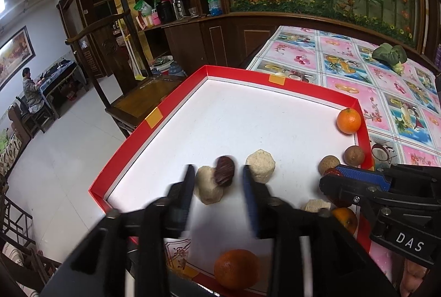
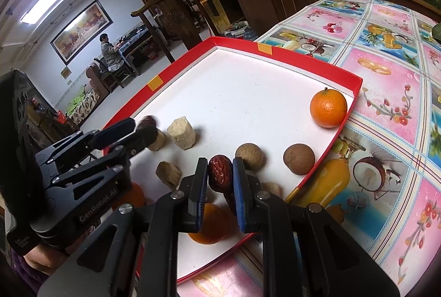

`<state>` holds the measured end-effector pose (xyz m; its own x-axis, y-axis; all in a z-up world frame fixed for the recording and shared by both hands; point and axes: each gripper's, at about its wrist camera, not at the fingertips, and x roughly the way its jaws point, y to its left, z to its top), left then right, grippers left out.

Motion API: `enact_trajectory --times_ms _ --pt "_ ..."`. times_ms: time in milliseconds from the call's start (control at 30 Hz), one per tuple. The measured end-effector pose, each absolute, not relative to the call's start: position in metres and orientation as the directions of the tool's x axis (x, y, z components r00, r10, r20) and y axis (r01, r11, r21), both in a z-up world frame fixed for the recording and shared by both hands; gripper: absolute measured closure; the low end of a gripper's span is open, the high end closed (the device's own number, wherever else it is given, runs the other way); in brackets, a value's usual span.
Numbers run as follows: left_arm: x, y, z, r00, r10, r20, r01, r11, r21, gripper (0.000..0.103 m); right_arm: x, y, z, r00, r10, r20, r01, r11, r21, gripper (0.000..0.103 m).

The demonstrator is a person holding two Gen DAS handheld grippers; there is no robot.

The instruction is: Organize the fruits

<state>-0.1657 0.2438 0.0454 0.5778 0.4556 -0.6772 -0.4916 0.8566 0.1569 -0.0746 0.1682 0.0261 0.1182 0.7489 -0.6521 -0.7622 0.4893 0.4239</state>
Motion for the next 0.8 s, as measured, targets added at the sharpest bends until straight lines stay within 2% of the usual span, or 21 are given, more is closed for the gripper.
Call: enact_trajectory --times_ms 100,167,233,333,400,500,800 --pt "-0.168 0.244 0.047 0.573 0.465 -0.675 -0.504 0.849 0.158 0.049 -0.074 0.165 0.030 0.126 0.760 -0.638 -0.760 0.487 0.430 0.082" --pt "-0.169 0.244 0.049 0.575 0.468 -0.671 -0.511 0.846 0.152 0.048 -0.072 0.161 0.033 0.132 0.771 -0.623 -0.755 0.485 0.441 0.080" --pt "-0.171 0.244 0.052 0.578 0.472 -0.666 -0.519 0.842 0.147 0.036 -0.070 0.157 0.036 0.142 0.780 -0.610 -0.748 0.488 0.450 0.076" --pt "-0.173 0.242 0.057 0.594 0.477 -0.648 -0.528 0.838 0.133 0.030 -0.066 0.152 0.039 0.158 0.786 -0.598 -0.735 0.498 0.460 0.066" --pt "-0.174 0.242 0.061 0.603 0.477 -0.639 -0.529 0.839 0.127 0.024 -0.062 0.149 0.041 0.167 0.788 -0.593 -0.726 0.505 0.467 0.064" --pt "-0.177 0.238 0.067 0.619 0.478 -0.623 -0.528 0.841 0.121 0.023 -0.058 0.144 0.045 0.184 0.790 -0.585 -0.719 0.514 0.468 0.063" --pt "-0.168 0.229 0.076 0.594 0.527 -0.608 -0.574 0.807 0.139 0.017 -0.042 0.098 0.058 0.318 0.762 -0.564 -0.706 0.587 0.396 0.049"
